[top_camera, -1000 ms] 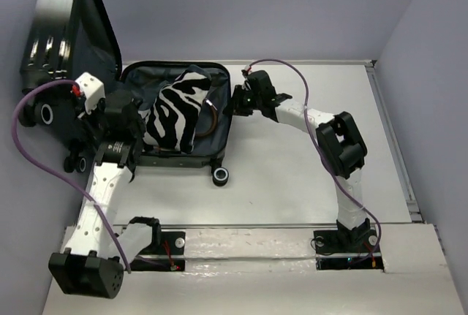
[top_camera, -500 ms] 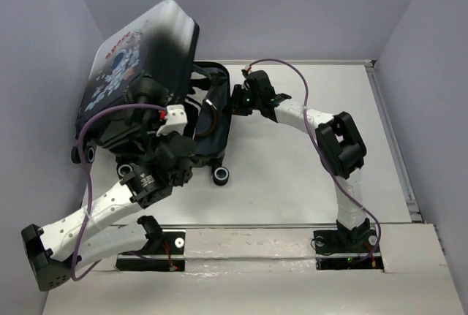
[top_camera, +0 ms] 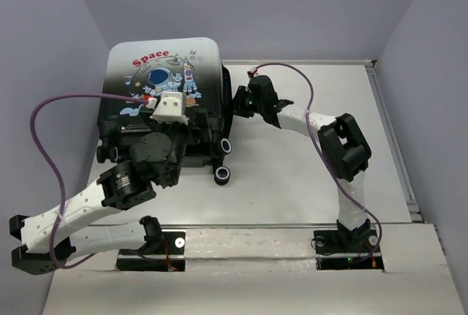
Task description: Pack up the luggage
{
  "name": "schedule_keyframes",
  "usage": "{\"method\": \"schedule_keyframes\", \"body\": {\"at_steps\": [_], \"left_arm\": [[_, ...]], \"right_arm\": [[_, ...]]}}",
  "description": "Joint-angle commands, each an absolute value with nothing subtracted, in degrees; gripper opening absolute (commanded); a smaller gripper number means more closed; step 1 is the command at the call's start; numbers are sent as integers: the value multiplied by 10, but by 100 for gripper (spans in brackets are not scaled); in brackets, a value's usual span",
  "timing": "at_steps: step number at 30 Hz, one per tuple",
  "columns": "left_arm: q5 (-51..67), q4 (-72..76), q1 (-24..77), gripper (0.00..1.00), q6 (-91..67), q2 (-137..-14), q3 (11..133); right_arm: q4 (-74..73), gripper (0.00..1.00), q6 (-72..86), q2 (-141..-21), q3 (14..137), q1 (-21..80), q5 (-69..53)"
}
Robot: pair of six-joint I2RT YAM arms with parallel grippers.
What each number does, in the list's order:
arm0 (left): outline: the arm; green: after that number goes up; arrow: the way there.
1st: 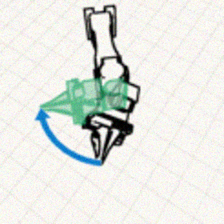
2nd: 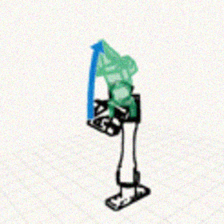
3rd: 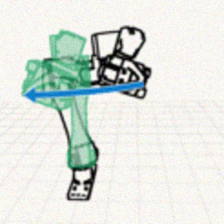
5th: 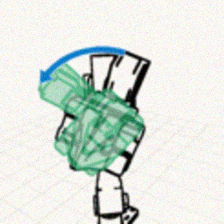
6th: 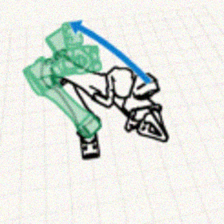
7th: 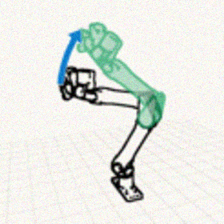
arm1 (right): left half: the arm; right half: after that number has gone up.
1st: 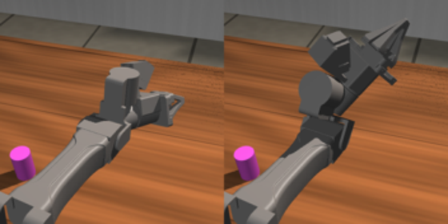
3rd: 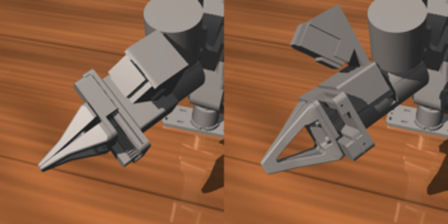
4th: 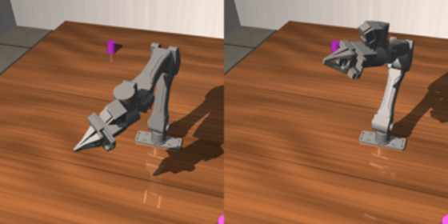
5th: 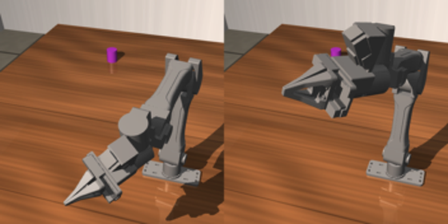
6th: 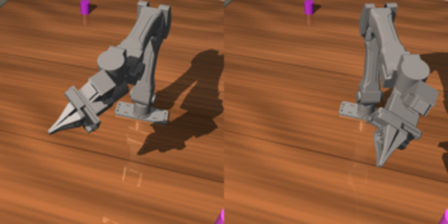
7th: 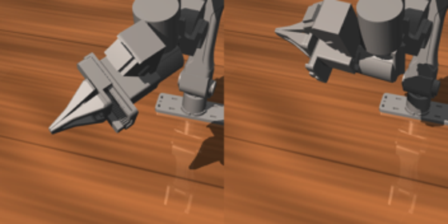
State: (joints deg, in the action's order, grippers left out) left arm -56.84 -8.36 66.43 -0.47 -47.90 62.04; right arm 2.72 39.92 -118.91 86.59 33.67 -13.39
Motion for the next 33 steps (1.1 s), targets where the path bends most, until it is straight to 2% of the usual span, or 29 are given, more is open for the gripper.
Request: {"method": "schedule_keyframes", "body": {"at_steps": [1,3,5,7,8,9,12,15,21,24,25,26,29,31,32,33], "left_arm": [[-545,-42,653,99,-18,-480,733],[-552,-82,623,99,-38,-504,775],[-512,-138,519,99,-80,-557,821],[-374,-189,409,99,-107,-584,839],[-327,-194,297,99,-117,-597,836],[-245,-192,243,99,-133,-618,826],[-105,-182,71,99,-168,-658,801],[-34,-160,5,99,-180,-661,766],[22,-155,-11,99,-184,-651,719],[-28,-137,-19,99,-191,-650,701],[-14,-124,-26,99,-198,-656,698],[-3,-118,-45,99,-215,-662,696],[82,-89,-89,99,-252,-688,696],[95,-64,-101,99,-286,-705,693],[94,-57,-105,99,-293,-711,690],[95,-46,-105,99,-308,-724,679]], "right_arm": [[42,12,378,-1155,822,358,-158],[47,12,377,-1146,806,358,-157],[49,12,370,-1132,792,351,-149],[49,11,365,-1117,782,345,-150],[51,9,363,-1111,776,338,-149],[52,7,360,-1103,768,331,-142],[53,7,337,-1069,737,314,-142],[53,7,320,-1029,698,267,-165],[35,7,250,-960,600,136,-323],[2,58,218,-926,582,107,-306],[2,80,214,-912,582,102,-295],[-17,85,219,-905,582,96,-288],[-18,84,237,-867,584,74,-294],[-21,76,251,-841,584,59,-287],[-22,68,256,-817,583,53,-278],[-26,39,264,-807,584,48,-250]]}}
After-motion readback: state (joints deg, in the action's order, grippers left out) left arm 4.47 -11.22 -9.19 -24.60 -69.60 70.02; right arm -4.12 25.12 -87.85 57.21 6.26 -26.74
